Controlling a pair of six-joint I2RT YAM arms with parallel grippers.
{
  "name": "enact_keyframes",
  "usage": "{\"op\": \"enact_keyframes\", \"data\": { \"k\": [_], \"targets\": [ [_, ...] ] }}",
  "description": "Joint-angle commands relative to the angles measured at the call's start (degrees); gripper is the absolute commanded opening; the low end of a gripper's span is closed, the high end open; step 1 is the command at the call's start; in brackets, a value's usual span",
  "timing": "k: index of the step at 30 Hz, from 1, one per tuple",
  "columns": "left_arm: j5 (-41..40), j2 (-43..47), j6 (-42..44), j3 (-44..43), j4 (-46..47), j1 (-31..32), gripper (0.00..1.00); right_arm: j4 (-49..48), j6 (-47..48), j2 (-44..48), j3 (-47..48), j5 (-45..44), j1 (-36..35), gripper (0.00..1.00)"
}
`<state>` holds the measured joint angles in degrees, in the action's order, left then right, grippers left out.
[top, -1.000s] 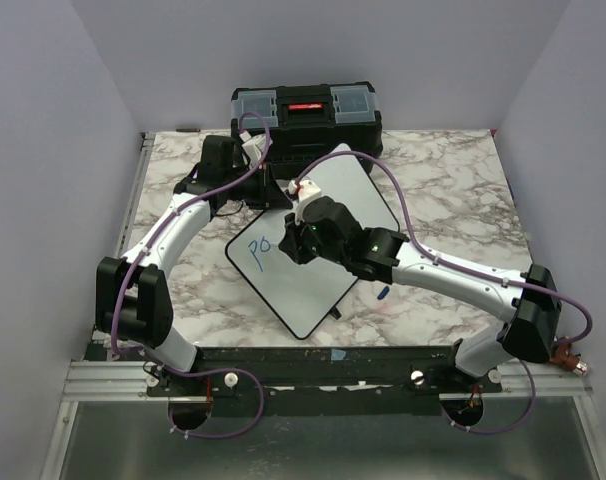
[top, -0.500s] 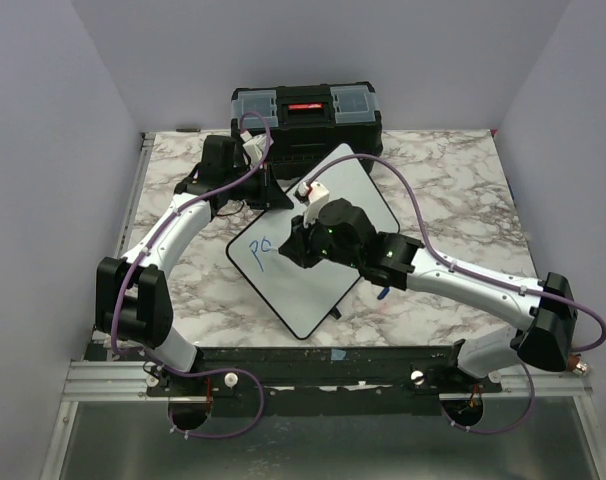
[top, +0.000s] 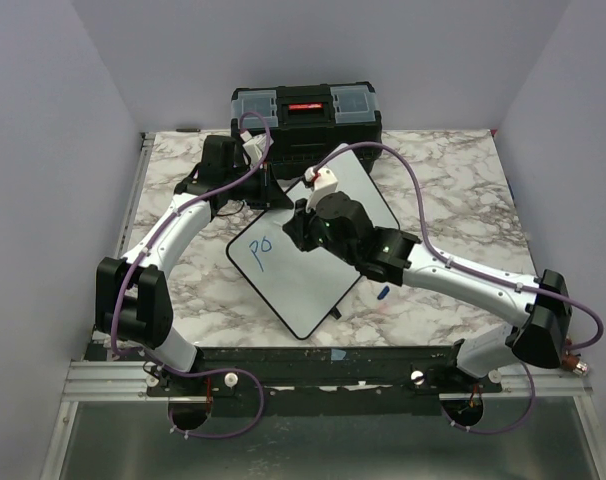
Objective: Write a sentence on the whiteboard
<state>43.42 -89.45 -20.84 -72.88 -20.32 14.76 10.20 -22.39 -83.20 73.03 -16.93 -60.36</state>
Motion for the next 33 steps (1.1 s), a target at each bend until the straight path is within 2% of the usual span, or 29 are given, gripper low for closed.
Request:
{"op": "enact_keyframes", "data": {
  "k": [1,9,17,27,33],
  "targets": [
    [-2.0,1.5,2.4,-0.9,2.7,0.0,0.0,2.6,0.8,-1.9,2.4,-4.8,-0.1,0.01],
    [-2.0,1.7,2.4,-0.8,2.8,0.0,0.0,3.1,1.1,-3.5,2.9,-4.2,-0.1,0.01],
    [-2.1,1.4,2.4,-1.0,2.7,0.0,0.0,2.5,2.0,-5.0,2.7,0.0,-0.1,0.01],
    [-2.1,1.3,2.3,-1.3,2.6,0.0,0.0,2.5,2.4,-4.4,1.1,5.1,-0.1,0.01],
    [-2.3,1.2,2.2,-1.3,2.6,0.0,0.0,3.2,1.9,-3.8,-0.5,5.2,-0.1,0.01]
  ]
}}
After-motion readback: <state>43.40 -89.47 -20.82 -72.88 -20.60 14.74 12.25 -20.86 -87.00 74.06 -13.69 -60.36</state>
